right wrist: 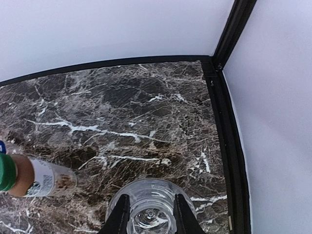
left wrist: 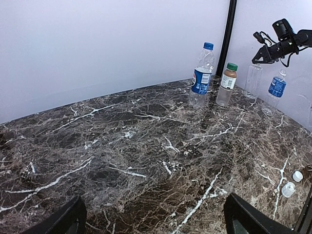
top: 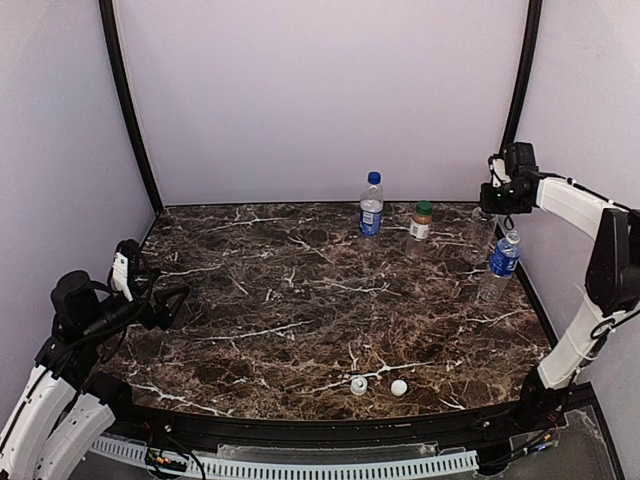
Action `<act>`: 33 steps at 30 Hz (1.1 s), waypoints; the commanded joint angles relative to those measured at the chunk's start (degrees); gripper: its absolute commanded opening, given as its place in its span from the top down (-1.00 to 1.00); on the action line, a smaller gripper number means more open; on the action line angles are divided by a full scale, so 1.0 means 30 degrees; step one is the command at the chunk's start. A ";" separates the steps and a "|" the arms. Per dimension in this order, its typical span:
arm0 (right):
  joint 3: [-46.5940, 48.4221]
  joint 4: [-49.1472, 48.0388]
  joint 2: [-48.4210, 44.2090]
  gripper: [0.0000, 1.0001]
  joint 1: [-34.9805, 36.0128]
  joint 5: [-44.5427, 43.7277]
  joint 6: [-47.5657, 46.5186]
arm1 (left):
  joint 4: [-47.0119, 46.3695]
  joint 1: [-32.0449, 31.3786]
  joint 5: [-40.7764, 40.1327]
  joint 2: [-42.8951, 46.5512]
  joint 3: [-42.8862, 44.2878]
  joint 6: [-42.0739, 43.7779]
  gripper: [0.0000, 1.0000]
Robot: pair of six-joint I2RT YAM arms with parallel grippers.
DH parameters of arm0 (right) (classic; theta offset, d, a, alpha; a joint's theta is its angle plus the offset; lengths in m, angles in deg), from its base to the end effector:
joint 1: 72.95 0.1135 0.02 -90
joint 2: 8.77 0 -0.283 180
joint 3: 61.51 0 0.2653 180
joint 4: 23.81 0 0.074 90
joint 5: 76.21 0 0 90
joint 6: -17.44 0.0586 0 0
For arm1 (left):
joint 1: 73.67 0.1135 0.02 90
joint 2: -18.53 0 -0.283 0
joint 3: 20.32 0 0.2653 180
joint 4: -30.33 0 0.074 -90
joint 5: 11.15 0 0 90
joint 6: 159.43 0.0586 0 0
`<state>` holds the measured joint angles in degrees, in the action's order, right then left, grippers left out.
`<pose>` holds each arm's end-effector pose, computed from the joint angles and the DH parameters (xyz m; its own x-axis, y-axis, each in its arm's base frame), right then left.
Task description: Unscrew the bottle caps
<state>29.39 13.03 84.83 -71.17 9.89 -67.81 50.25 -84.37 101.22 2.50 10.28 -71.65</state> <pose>0.4049 0.0086 0.2991 -0.6323 0.0630 -0.7721 0.0741 0.9970 0.0207 0.1260 -0.0465 0.2464 -0.1126 -0.0152 -0.9935 0.5401 0.8384 -0.0740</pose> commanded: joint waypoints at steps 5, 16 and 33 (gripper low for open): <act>0.0640 -0.2545 0.1272 1.00 -0.1359 0.0357 -0.0563 | -0.0665 0.0317 0.0497 0.0043 -0.0359 -0.0199 -0.97; -0.0276 -0.3049 0.1730 1.00 -0.1532 0.0408 -0.0518 | -0.0731 0.0437 0.0570 0.0124 -0.0370 -0.0227 -0.97; -0.0627 -0.2793 0.2208 0.61 -0.1619 0.0327 -0.0415 | -0.0840 0.0483 0.0680 0.0219 -0.0420 -0.0253 -0.97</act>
<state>28.20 4.38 90.60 -75.72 10.61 -69.05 49.05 -83.21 102.27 2.80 9.93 -71.71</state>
